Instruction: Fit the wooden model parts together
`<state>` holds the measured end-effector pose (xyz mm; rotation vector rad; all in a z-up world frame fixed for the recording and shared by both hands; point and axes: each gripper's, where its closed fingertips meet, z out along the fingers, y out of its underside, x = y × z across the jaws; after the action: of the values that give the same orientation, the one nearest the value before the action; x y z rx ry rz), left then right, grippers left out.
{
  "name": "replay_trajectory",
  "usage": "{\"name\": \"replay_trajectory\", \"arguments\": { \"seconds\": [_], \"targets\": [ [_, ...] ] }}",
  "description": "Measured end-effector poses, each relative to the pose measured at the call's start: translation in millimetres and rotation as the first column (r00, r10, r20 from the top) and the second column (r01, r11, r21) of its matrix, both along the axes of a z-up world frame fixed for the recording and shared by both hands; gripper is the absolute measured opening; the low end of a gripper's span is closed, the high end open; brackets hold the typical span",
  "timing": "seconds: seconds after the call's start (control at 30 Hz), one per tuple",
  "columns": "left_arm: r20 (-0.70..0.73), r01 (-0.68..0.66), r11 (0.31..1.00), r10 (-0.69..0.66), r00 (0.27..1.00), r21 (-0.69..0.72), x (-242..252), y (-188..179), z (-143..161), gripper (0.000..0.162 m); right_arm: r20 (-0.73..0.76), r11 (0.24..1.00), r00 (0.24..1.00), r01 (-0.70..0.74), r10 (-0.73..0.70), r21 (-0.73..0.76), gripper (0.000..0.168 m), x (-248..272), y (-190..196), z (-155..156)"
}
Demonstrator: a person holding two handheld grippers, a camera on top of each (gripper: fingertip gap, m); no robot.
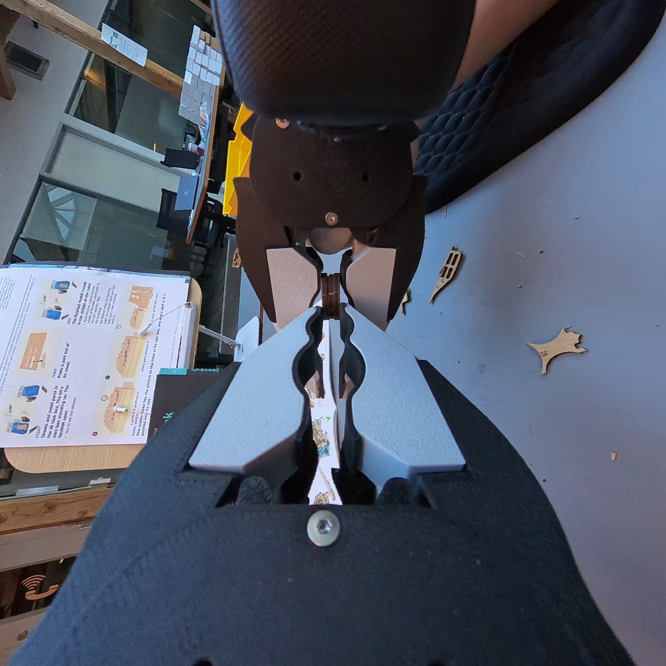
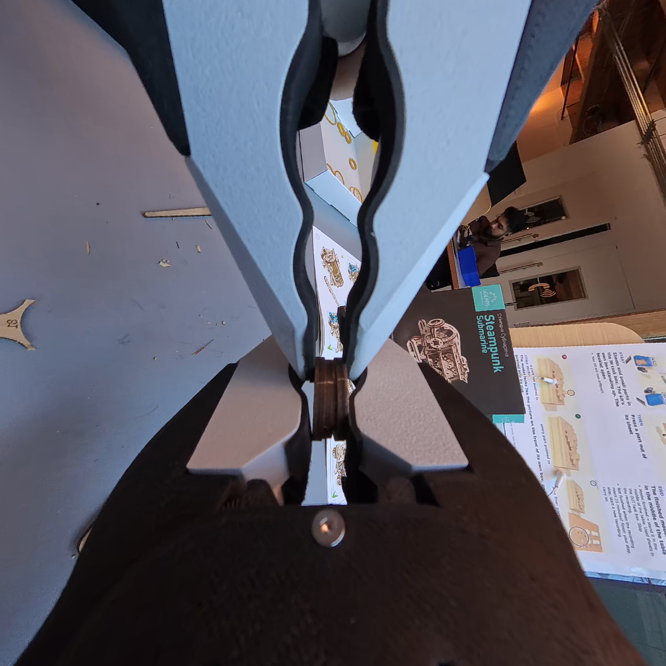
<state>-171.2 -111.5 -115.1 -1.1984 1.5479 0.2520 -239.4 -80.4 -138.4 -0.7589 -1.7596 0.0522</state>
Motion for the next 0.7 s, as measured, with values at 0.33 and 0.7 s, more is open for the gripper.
{"name": "replay_trajectory", "arguments": {
  "seconds": [0.33, 0.7],
  "targets": [
    [0.017, 0.011, 1.000, -0.011, 1.000, -0.015, -0.1, -1.2, -0.8, 0.007, 0.010, 0.999, 1.000, 0.006, -0.006, -0.043, 0.008, 0.9, -2.2, -3.2],
    [0.062, 0.006, 0.995, 0.000, 0.998, -0.101, -2.2, 1.3, -2.7, 0.007, 0.033, 0.994, 0.996, 0.087, -0.085, -0.062, 0.008, 1.7, 4.9, -6.9]
  ]
}}
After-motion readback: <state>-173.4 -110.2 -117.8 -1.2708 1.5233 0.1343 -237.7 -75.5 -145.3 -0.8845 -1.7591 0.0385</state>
